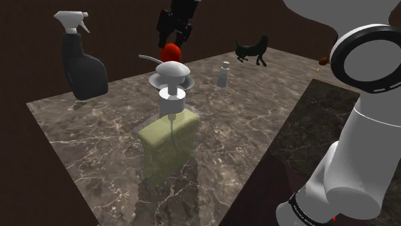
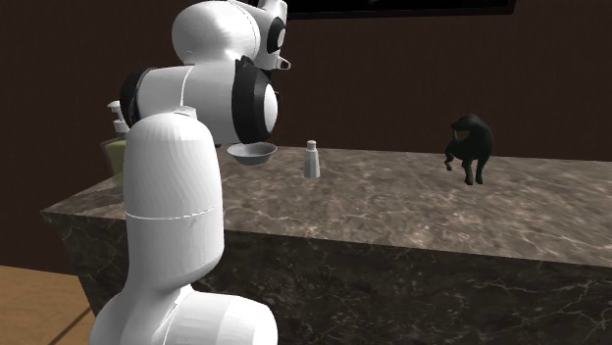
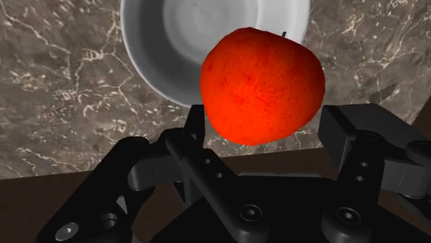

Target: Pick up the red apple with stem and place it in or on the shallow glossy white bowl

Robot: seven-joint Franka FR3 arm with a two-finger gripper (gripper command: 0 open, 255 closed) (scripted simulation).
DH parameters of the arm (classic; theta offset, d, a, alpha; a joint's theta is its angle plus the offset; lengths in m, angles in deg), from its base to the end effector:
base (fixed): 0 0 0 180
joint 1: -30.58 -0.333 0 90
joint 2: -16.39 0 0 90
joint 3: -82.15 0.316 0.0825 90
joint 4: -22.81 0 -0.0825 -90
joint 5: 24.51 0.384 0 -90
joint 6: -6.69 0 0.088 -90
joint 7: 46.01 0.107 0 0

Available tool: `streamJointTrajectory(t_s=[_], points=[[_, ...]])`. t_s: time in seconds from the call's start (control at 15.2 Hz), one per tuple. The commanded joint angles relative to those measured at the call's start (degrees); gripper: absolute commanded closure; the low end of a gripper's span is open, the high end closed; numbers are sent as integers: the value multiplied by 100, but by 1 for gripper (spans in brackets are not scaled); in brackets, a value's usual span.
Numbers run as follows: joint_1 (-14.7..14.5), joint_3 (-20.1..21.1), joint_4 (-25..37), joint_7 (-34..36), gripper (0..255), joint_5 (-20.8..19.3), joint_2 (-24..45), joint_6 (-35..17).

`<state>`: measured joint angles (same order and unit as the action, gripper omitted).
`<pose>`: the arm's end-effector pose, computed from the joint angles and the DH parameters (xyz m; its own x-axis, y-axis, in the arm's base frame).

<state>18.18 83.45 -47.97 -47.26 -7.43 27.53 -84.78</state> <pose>0.5901 0.1737 0.6766 0.9543 0.2451 0.1712 0.2867 -0.9127 -0.2913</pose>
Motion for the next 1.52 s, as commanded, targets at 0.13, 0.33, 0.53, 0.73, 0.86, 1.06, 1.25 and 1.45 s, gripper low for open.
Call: streamJointTrajectory(t_s=[0.13,0.33,0.53,0.73,0.86,1.06,1.25,1.45], points=[[-47,21,-521,-40,255,-6,-142,-386],[-54,23,-879,-110,255,4,-234,-644],[-60,26,-1208,-177,255,16,-307,-891],[-66,29,-1512,-244,255,31,-362,-1131],[-67,29,-1567,-256,255,34,-372,-1175],[-67,30,-1567,-256,255,34,-371,-1175],[-67,30,-1566,-256,255,34,-371,-1175],[-67,30,-1567,-256,0,34,-371,-1175]])
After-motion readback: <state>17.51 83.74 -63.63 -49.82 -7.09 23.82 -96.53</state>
